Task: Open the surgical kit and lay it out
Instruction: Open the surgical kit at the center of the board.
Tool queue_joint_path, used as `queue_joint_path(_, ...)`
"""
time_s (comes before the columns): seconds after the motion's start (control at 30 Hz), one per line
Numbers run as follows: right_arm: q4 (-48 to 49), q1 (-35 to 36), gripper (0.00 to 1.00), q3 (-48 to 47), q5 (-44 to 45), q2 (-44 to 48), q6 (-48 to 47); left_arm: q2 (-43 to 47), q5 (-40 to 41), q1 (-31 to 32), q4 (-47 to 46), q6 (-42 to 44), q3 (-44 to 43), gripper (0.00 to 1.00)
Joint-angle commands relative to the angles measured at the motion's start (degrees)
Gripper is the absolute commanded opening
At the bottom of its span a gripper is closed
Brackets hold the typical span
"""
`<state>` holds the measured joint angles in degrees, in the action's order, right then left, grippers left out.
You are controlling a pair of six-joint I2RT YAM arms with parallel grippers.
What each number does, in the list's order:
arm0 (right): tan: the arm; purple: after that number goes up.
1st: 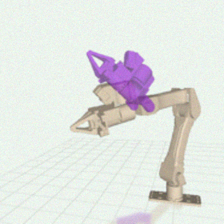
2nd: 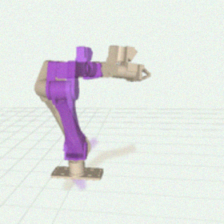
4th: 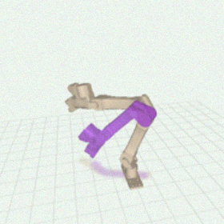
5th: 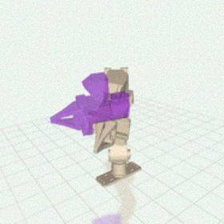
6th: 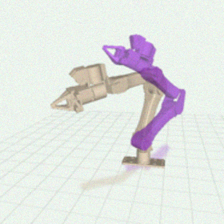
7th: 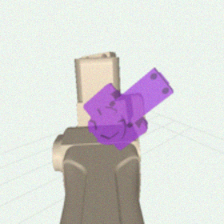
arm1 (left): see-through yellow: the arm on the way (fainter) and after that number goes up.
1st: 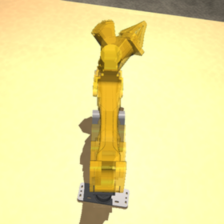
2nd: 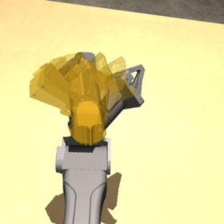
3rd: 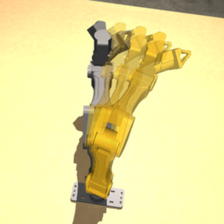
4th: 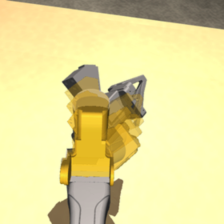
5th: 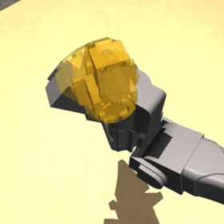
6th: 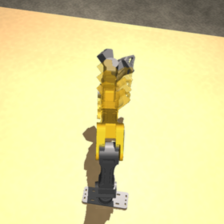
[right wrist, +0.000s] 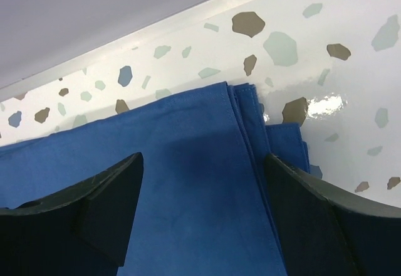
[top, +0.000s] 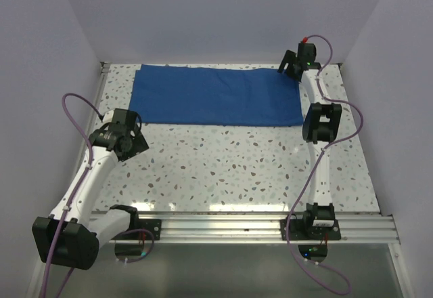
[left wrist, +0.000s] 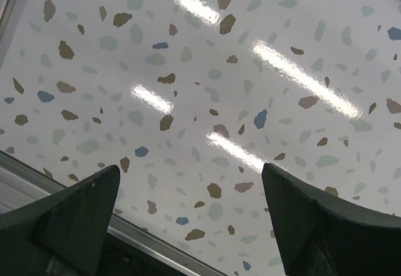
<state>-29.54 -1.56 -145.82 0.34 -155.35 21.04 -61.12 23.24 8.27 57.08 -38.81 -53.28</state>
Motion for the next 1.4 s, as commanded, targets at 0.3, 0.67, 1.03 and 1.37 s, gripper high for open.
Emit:
queue_joint_path(0.3, 3.09, 0.24, 0.66, -2.63, -0.87, 0.22, 0.76, -0.49, 2.59, 2.45, 0.49, -2.32, -0.07, 0.99)
queue_joint_path(0.67, 2.12, 0.77, 0.68, -3.16, 2.21, -1.18, -1.09, -0.58, 3.83, 5.17, 1.72, -3.56, -0.16, 1.00)
queue_joint_path(1.03, 2.38, 1.03, 0.64, 0.35, 4.49, -0.75, -2.31, -0.93, 4.00, 5.96, 1.90, -3.91, -0.16, 1.00)
queue_joint_path(1.37, 2.64, 0.77, 0.66, 0.53, 7.84, 0.49, -3.64, -1.28, 4.44, 6.84, 1.90, -4.35, -0.16, 1.00)
